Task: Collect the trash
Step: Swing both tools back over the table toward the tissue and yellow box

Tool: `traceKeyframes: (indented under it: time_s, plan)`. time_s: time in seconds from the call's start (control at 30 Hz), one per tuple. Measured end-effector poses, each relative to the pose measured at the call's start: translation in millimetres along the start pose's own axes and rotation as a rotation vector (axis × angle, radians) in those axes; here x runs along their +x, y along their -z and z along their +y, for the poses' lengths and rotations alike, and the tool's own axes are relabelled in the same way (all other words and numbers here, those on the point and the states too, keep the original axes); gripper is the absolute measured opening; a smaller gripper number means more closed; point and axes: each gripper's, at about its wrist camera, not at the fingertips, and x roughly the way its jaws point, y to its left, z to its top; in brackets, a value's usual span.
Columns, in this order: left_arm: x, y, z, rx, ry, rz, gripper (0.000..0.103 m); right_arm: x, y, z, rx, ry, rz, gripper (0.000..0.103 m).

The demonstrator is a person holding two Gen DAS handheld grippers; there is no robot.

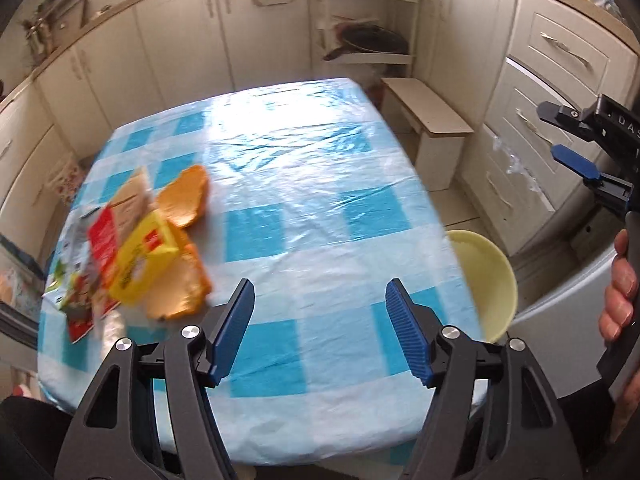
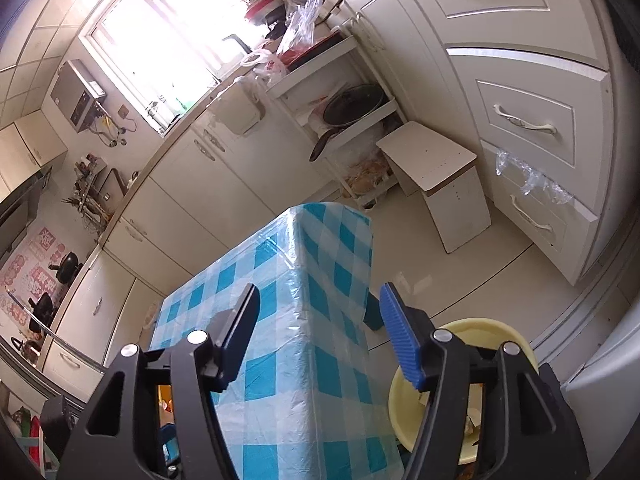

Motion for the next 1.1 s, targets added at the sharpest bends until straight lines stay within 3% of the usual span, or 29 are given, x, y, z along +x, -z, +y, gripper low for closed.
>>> traceKeyframes:
  time_s: [0.27,0.43,0.8,1.1]
  plan:
    - [-8.0,30.7,107.3,-0.168,-0.195,0.022,0.071,21.2,15.0,31.6,-0.078,-0.024,0.068,0.066]
    - [-5.8,45.3,153.5,-0.283,-0.221,0.052,0.072,38.7,30.0,53.7,-0.137,-0.028,0.126,0.067]
    - [12.3,55.3,170.0,-0.306,-0.213,0.090,0.074,69.5,55.2,102.6,-0.246,-0.062,0.215,0.070]
    - [19.6,58.4,173.4,-0.301,-0.215,0.107,0.074,98.0,77.8,150.4,-0.283,-0.165,0.302,0.070]
